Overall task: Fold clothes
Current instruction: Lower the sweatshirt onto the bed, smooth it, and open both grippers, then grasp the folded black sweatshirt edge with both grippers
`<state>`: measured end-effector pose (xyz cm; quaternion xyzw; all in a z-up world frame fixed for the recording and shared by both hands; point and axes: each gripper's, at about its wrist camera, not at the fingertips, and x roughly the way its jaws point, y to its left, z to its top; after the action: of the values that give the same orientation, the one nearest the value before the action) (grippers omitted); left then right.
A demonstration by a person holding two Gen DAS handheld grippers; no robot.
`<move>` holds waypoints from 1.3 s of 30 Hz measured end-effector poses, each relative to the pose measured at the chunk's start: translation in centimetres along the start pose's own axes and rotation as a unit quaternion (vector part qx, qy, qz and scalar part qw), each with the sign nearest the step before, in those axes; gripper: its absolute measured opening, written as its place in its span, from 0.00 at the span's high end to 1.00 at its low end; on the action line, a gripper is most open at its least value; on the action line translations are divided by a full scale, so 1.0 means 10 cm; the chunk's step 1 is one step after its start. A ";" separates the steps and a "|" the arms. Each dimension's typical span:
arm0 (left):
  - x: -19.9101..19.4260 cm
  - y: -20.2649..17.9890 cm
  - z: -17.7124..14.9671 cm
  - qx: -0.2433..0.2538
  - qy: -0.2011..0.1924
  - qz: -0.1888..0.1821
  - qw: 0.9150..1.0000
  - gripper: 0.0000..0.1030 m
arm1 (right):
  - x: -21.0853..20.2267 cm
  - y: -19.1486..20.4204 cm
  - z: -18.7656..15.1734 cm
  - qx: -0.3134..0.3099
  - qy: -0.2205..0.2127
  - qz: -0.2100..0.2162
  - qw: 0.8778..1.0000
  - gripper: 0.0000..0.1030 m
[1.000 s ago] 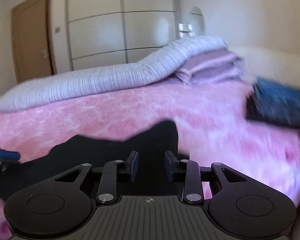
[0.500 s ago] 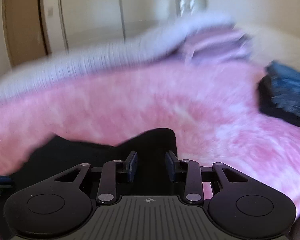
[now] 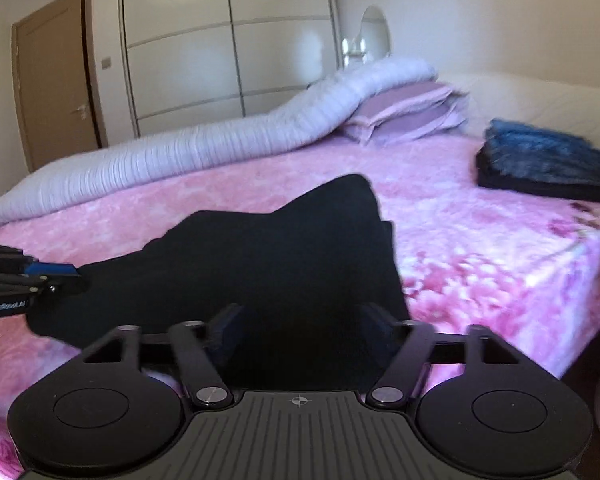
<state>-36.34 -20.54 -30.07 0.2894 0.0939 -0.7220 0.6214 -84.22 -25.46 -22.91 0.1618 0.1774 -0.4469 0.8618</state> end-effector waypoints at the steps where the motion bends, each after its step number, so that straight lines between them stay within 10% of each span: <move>1: -0.06 -0.04 -0.04 0.004 0.001 0.007 1.000 0.73 | -0.09 0.00 -0.06 0.002 0.003 -0.012 1.000 0.23; 11: -0.44 -0.55 -0.48 0.089 0.013 0.046 0.995 0.42 | -0.61 0.06 -0.54 0.056 0.049 -0.056 0.996 0.22; 39: -0.56 -0.64 -0.56 0.078 0.008 0.028 0.996 0.38 | -0.47 0.25 -0.49 0.028 0.093 -0.043 0.994 0.22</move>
<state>-40.43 -11.71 -33.04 0.3452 0.0335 -0.7072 0.6161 -85.49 -18.59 -24.84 0.2194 0.2512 -0.4709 0.8167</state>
